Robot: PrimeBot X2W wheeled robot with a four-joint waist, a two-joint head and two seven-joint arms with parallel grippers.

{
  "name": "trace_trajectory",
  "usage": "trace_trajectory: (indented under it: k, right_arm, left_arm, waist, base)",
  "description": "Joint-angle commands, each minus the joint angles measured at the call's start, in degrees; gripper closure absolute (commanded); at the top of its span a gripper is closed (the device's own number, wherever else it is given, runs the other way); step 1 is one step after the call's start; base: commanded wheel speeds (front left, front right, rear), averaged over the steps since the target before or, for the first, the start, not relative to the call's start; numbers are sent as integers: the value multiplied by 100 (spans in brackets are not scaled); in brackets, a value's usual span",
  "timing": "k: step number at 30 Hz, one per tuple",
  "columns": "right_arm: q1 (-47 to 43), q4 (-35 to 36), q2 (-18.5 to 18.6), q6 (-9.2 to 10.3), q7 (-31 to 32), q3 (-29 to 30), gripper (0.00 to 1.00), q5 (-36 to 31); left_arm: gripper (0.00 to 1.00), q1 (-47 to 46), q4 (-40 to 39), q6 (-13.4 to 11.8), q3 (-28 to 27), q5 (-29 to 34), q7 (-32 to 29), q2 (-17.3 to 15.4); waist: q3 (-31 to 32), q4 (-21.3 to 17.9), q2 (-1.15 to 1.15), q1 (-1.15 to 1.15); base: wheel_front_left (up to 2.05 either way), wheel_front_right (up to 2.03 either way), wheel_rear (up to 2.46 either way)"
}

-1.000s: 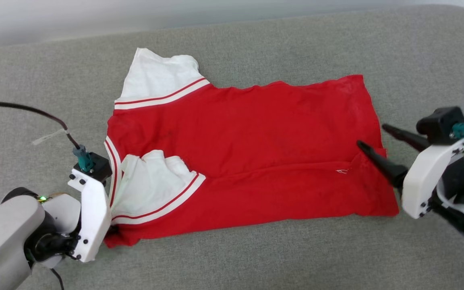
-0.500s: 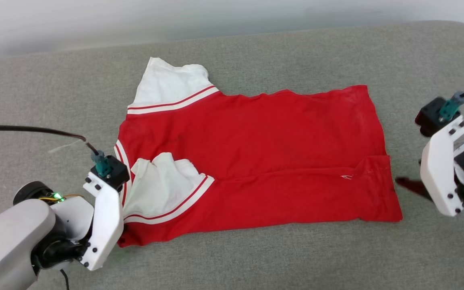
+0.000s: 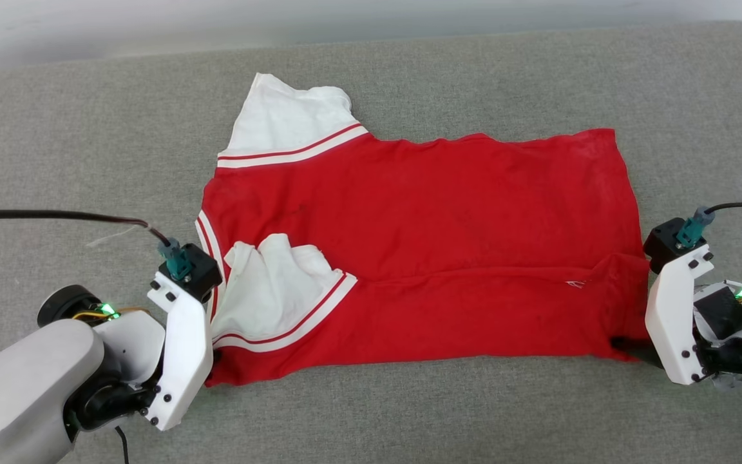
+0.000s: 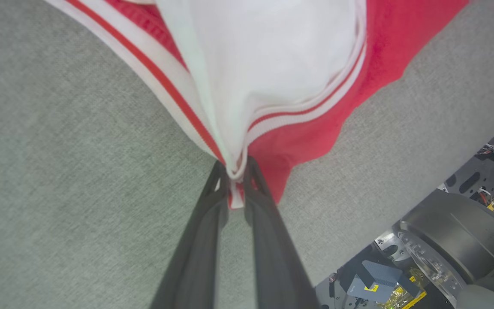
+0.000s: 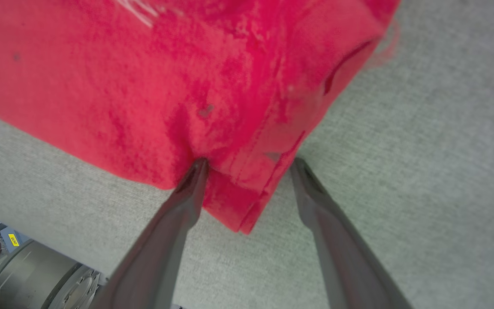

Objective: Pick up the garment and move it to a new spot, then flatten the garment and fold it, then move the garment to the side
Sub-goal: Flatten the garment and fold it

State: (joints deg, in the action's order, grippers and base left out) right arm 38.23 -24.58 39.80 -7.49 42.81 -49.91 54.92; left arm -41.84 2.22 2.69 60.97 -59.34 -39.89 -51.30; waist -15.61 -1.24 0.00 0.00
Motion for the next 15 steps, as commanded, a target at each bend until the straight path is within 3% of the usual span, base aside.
trace_trajectory:
  k: [1, 2, 3, 4, 15]
  right_arm:
    - [-415, -160, -251, 0, -29, -277, 0, 20]
    - [-408, -173, -252, 0, -114, -284, 0, 46]
    - [-363, -171, -240, 0, -236, -263, 54, 54]
    - [-301, -161, -216, 1, -340, -240, 100, 57]
    - [-70, 784, 664, 2, -995, -291, 100, 281]
  left_arm:
    - [100, 72, 3, -29, -25, -41, 53, -9]
    - [100, 105, 11, -44, -28, -44, 77, -27]
    - [100, 143, 16, -64, -33, -63, 105, -43]
    - [100, 183, 21, -75, -40, -94, 134, -56]
    - [100, 695, -185, -221, -133, -428, 431, -431]
  waist:
    - [6, -13, 0, 0]
    - [23, -28, 0, 0]
    - [43, -45, 0, 0]
    - [70, -62, 0, 0]
    - [554, -143, 0, 0]
  base:
    - [0, 0, 0]
    - [0, 0, 0]
    - [0, 0, 0]
    - [0, 0, 0]
    - [0, 0, 0]
